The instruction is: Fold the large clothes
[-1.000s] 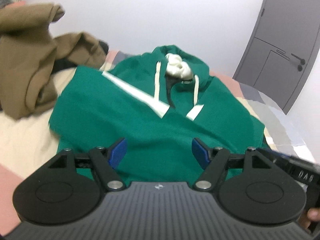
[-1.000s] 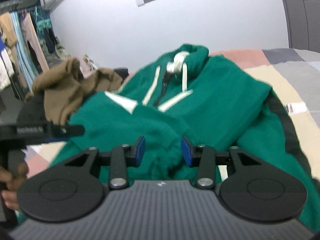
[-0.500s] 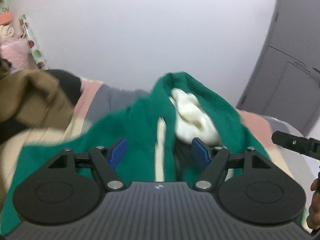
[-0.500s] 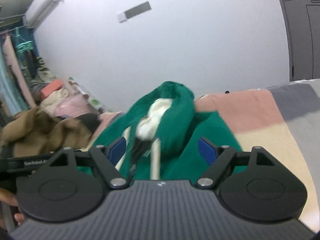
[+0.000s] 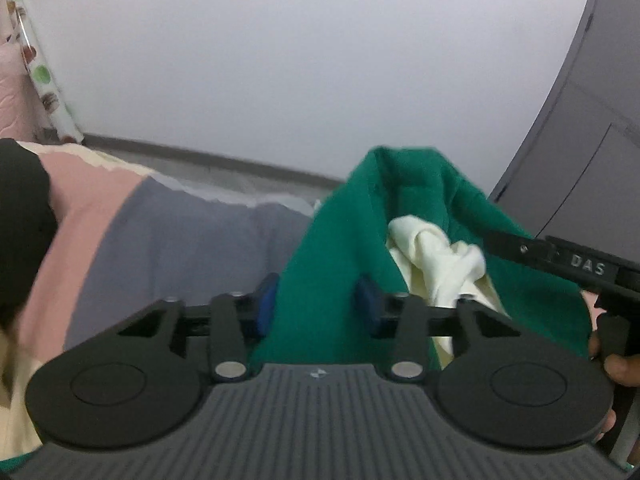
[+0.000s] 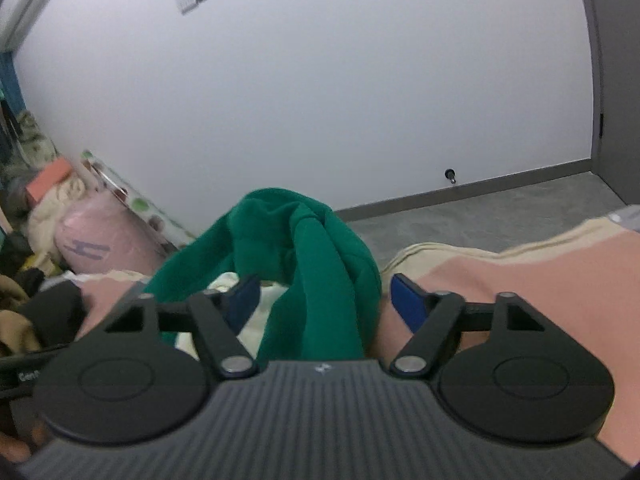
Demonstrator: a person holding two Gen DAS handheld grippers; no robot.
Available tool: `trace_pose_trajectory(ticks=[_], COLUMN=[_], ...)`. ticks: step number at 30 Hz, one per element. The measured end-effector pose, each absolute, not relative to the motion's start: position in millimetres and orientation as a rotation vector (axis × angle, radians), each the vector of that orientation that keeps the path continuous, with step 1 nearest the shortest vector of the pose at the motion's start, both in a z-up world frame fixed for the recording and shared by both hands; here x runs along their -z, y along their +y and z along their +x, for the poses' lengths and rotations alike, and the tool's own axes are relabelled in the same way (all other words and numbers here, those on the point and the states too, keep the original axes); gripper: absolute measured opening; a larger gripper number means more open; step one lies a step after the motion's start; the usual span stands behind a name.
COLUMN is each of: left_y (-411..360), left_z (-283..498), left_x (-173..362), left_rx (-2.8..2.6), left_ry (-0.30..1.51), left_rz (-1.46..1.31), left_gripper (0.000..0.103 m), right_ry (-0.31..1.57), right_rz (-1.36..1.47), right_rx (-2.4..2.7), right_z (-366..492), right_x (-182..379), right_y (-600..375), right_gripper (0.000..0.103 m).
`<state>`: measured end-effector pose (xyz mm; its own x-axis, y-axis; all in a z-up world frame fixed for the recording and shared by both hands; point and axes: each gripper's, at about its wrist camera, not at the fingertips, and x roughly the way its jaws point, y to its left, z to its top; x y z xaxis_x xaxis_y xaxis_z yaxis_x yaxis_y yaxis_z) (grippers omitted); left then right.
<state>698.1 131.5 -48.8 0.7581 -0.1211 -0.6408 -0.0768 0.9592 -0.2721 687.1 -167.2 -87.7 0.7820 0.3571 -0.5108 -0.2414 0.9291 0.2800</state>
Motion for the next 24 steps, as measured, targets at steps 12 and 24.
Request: trace_pose_trajectory(ticks=[12,24], left_y=[127,143], left_z=[682,532], left_x=[-12,-85], left_rx=[0.07,0.094], left_ry=[0.739,0.57], left_rz=[-0.2,-0.184], left_gripper=[0.006,0.006], right_ry=[0.483,0.133], right_rz=[0.028,-0.043], right_rx=[-0.288,-0.408], right_z=[657,502], right_x=[38,-50], right_y=[-147,-158], right_gripper=[0.016,0.015])
